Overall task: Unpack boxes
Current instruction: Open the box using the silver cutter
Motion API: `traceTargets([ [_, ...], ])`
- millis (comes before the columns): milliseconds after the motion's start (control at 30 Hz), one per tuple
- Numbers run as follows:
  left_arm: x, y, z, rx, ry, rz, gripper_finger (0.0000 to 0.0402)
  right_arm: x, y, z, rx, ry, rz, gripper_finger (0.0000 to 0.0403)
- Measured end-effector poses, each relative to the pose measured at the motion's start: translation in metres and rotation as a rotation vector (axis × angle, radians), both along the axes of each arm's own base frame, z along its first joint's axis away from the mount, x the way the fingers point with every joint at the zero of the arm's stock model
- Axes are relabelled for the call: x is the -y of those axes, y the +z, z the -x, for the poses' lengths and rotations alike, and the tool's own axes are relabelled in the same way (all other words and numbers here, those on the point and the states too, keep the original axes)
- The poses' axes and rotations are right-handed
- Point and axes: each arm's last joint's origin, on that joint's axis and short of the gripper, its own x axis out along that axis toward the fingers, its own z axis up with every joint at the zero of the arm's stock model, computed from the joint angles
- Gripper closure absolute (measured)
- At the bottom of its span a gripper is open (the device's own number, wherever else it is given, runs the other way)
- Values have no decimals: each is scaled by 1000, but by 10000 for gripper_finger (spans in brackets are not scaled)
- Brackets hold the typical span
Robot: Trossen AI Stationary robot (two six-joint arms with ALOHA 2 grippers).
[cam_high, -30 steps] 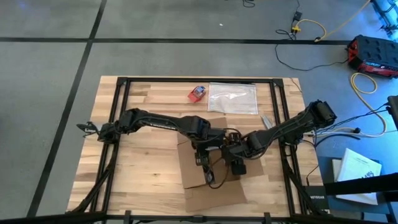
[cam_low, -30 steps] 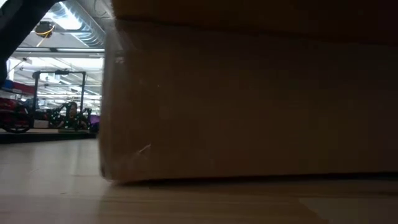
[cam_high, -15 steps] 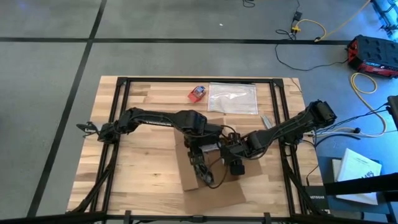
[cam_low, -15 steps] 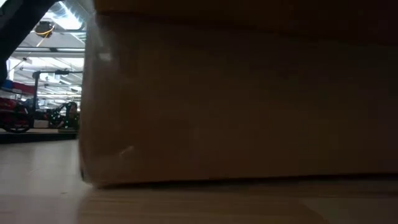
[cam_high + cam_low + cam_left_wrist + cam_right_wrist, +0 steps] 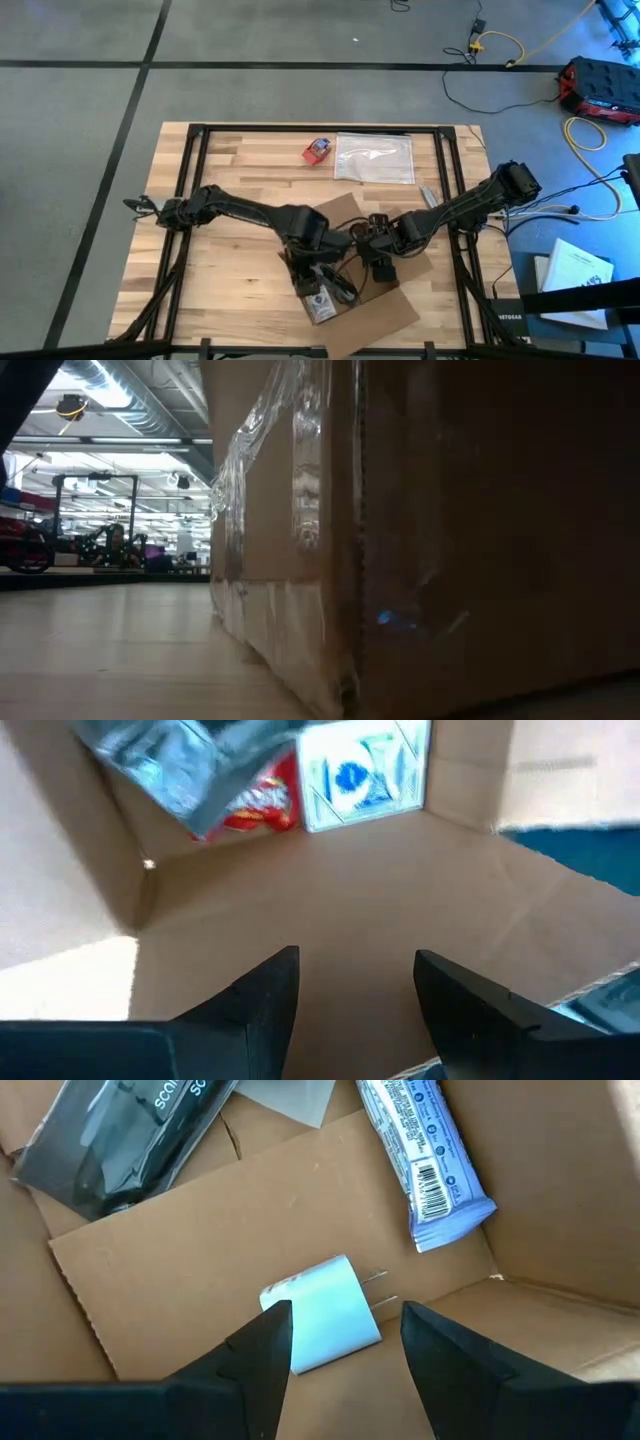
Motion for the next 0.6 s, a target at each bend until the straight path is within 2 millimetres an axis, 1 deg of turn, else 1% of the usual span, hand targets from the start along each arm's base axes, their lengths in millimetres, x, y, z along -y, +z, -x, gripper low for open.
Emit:
traceTargets([
  [100, 8, -7, 3, 0, -34, -71, 215, 1, 0, 1, -15, 6, 9, 228],
  [233, 17, -17, 8, -22, -89, -91, 215, 1, -1, 2, -19, 23, 31, 228],
  [367, 28, -31, 14, -29, -238, -107, 215, 2, -1, 2, -21, 29, 44, 228],
  [467, 26, -43, 16, -27, -350, -207, 215, 2, -1, 3, -23, 29, 45, 228],
  [600, 18, -53, 14, 13, -463, -414, 215, 2, -1, 2, -19, 31, 45, 228],
])
